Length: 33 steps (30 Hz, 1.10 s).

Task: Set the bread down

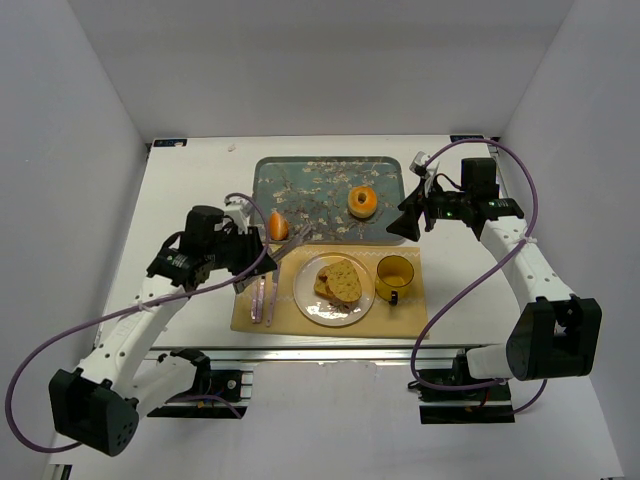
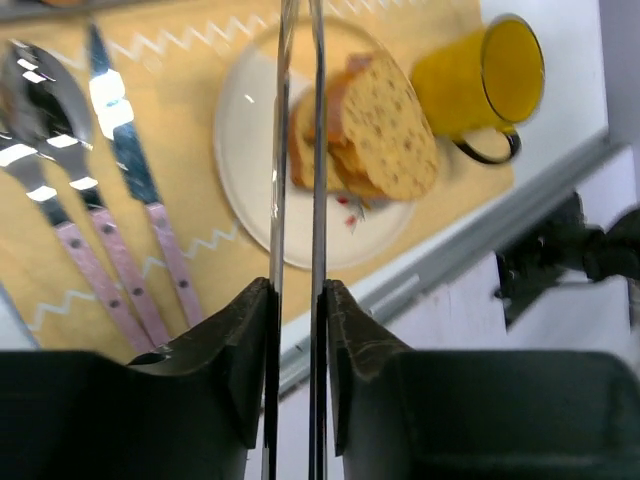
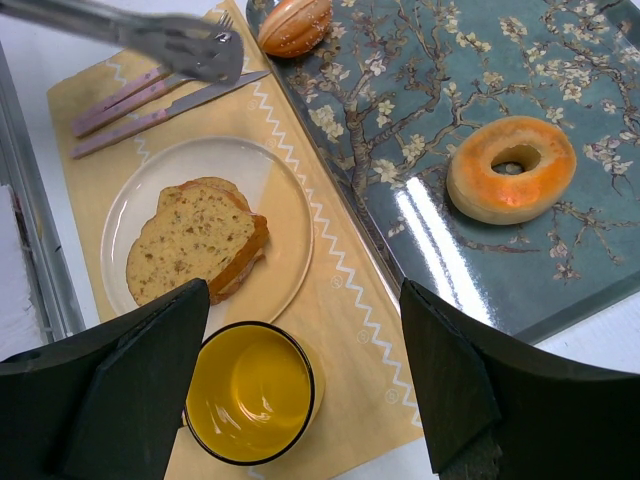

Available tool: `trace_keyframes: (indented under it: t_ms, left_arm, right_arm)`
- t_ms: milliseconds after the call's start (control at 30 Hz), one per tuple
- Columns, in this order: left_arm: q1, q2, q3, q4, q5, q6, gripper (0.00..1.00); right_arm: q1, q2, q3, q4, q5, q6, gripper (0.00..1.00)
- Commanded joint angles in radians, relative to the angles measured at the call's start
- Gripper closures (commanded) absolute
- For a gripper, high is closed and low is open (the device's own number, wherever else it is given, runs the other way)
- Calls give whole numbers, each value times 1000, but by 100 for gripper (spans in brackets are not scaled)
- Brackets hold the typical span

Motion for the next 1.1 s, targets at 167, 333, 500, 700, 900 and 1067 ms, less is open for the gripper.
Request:
trace_keyframes:
  t_ms: [167, 333, 500, 700, 900, 1067]
  left_arm:
    - [295, 55, 56, 100, -268, 76, 80]
    - [444, 133, -28, 307, -319, 260, 85]
    - [475, 236, -123, 489, -376, 402, 85]
    - [482, 360, -203, 620, -385, 409, 54]
    - [482, 393, -232, 651, -413, 374, 38]
    - [482, 294, -239, 632, -492, 340, 2]
  right_arm:
    - [-6, -20, 3, 7, -31, -16, 18]
    - [-6, -25, 16, -18, -38, -38, 18]
    - [-6, -39, 7, -22, -35, -39, 18]
    - [-6, -57, -10, -32, -24, -51, 18]
    - [-6, -51, -2, -48, -20, -65, 17]
    - [-4, -14, -5, -21, 57, 40, 11]
